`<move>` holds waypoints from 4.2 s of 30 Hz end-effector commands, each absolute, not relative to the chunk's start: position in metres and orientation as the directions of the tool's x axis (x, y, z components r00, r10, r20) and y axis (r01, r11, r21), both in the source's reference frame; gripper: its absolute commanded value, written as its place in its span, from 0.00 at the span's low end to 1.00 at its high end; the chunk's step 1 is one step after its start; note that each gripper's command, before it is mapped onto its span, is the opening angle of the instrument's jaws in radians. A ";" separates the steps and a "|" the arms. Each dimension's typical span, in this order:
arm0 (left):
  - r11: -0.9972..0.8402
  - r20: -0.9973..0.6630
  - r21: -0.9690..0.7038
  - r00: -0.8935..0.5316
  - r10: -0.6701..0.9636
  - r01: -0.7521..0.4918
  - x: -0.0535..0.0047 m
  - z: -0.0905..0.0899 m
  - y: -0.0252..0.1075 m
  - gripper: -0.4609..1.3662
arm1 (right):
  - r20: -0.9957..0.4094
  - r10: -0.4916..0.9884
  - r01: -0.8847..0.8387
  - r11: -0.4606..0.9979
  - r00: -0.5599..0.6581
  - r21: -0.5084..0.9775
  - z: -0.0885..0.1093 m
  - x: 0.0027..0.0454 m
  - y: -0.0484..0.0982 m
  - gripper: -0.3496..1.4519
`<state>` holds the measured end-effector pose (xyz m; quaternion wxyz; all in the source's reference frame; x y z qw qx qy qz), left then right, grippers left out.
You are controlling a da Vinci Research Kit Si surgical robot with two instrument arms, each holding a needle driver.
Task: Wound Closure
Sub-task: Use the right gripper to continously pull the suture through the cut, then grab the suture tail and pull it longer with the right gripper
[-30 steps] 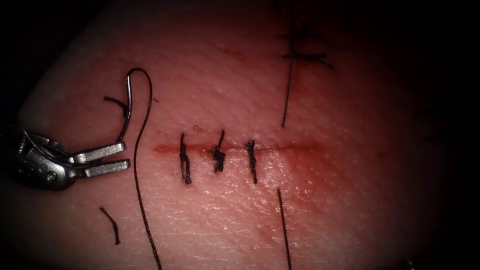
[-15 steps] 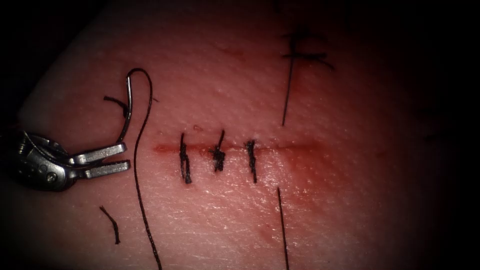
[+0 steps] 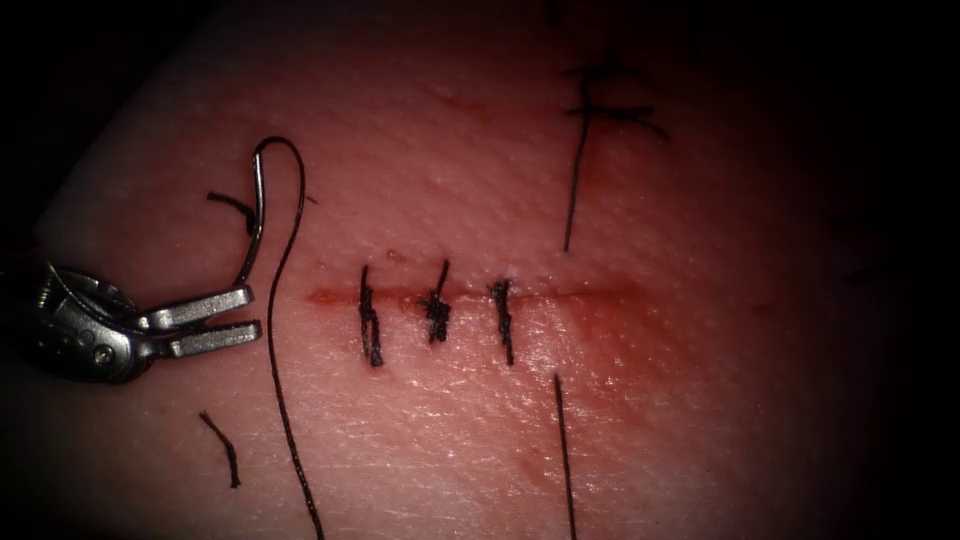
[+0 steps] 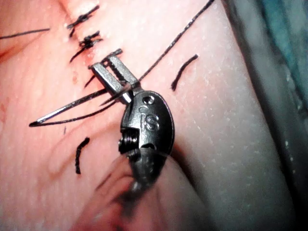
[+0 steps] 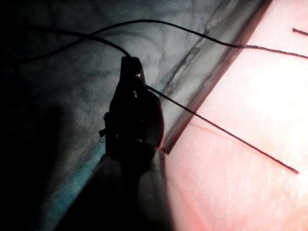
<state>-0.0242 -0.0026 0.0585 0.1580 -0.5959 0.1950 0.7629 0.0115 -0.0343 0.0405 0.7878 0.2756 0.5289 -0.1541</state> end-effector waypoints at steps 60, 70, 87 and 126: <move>-0.882 -0.970 0.114 -0.245 0.002 -0.458 -0.0250 0.058 -0.003 0.06 | -0.674 0.638 -0.417 0.764 0.374 0.492 0.036 -0.0136 -0.009 0.85; -0.888 -0.970 0.123 -0.244 -0.013 -0.443 -0.0266 0.058 -0.003 0.06 | -0.519 0.835 -0.594 0.513 0.181 0.619 0.040 -0.0053 -0.004 0.81; -0.891 -0.972 0.126 -0.233 -0.023 -0.437 -0.0273 0.057 -0.004 0.06 | -0.532 0.844 -0.634 0.448 0.067 0.631 0.049 0.0031 -0.002 0.81; -0.893 -0.973 0.136 -0.227 -0.039 -0.430 -0.0280 0.056 -0.004 0.06 | -0.406 0.914 -0.799 0.257 0.018 0.543 0.059 0.0101 -0.003 0.74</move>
